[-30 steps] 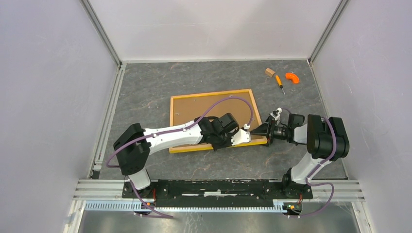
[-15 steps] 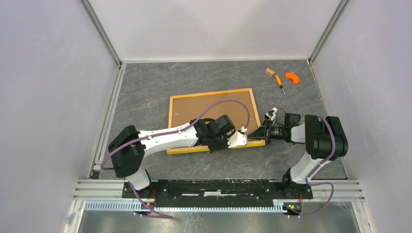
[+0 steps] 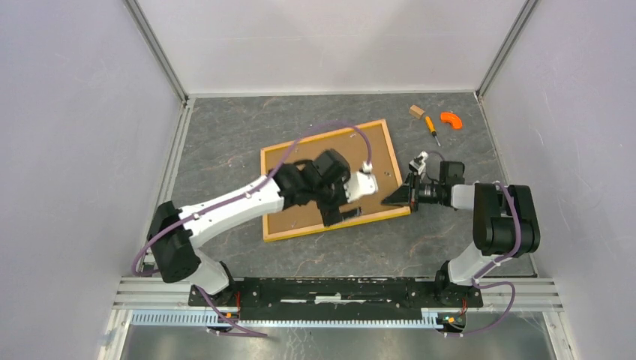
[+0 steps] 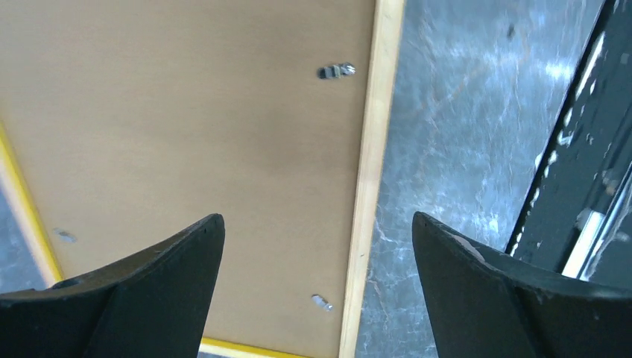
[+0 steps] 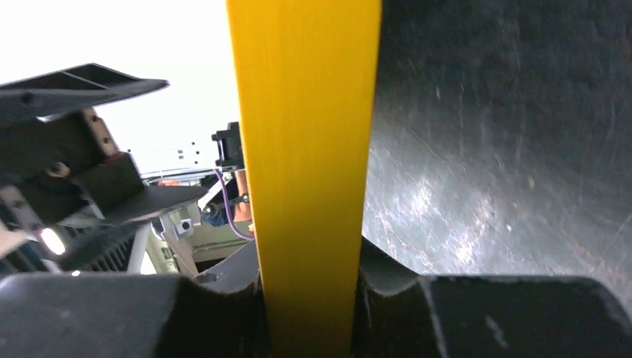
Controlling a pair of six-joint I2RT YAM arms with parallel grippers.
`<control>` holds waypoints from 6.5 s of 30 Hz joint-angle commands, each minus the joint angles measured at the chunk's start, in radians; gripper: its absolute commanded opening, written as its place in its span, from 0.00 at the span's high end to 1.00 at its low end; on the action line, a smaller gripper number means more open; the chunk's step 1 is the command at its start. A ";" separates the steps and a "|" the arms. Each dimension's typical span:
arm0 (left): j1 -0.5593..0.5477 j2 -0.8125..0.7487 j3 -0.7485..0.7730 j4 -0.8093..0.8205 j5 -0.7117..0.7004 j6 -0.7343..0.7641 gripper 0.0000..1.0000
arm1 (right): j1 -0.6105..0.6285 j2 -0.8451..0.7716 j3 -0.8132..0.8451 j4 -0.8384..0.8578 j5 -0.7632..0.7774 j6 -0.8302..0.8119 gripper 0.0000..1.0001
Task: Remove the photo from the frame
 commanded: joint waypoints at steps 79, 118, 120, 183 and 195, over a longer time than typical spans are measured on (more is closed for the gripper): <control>1.155 -0.036 0.209 -0.140 0.143 -0.412 0.00 | 1.168 -0.315 -0.032 -0.132 1.886 -1.203 1.00; 0.969 0.439 0.570 -0.338 0.328 0.000 0.00 | 1.134 -0.613 -0.246 -0.393 1.455 -1.589 0.02; 0.954 0.497 0.650 -0.348 0.328 0.002 0.00 | 1.134 -0.642 -0.254 -0.432 1.432 -1.607 0.02; 0.956 0.417 0.355 -0.295 0.463 -0.187 0.11 | 0.447 -0.210 0.068 -0.023 1.500 -1.756 0.02; 1.055 0.716 0.878 -0.398 0.359 -0.072 0.00 | 0.425 -0.275 0.395 -0.637 1.152 -1.029 0.02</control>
